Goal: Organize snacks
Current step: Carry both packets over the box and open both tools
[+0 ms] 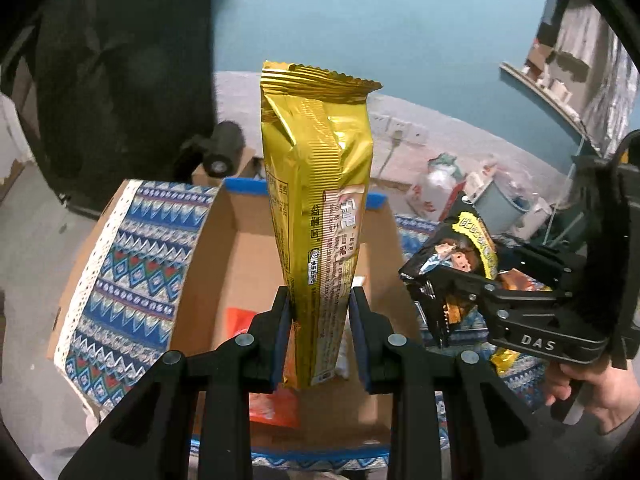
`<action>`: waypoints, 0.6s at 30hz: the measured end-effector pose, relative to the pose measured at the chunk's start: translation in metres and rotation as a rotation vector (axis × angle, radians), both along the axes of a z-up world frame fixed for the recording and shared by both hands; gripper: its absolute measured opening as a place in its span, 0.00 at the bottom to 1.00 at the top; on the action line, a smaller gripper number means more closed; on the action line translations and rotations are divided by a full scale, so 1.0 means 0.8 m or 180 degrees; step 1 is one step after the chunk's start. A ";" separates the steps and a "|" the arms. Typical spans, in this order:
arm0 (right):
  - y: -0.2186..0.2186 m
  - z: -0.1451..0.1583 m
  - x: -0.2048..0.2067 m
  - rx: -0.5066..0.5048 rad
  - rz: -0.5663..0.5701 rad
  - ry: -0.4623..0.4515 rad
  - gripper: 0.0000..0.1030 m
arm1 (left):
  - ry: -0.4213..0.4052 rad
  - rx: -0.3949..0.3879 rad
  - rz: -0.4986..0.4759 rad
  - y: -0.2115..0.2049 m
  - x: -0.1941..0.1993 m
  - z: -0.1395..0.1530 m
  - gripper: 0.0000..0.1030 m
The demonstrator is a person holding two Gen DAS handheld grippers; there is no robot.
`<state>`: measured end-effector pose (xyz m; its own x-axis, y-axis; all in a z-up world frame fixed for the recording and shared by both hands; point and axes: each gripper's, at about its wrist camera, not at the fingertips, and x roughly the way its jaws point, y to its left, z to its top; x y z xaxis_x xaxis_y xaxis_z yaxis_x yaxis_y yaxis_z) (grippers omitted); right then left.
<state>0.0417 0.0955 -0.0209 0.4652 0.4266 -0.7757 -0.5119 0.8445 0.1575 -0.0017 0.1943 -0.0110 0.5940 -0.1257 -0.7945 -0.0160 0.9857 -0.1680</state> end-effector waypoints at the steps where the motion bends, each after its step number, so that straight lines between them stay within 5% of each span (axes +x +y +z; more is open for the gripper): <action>1: 0.007 -0.003 0.001 -0.0006 0.0036 0.0020 0.54 | 0.0027 0.0018 0.0022 0.003 0.001 -0.003 0.28; 14: 0.059 -0.037 0.007 -0.0126 0.0337 0.0193 0.57 | 0.0313 0.0286 0.0174 0.012 0.012 -0.036 0.30; 18: 0.057 -0.036 0.007 -0.0149 0.0282 0.0136 0.75 | 0.0322 0.0342 0.0256 0.014 0.013 -0.036 0.44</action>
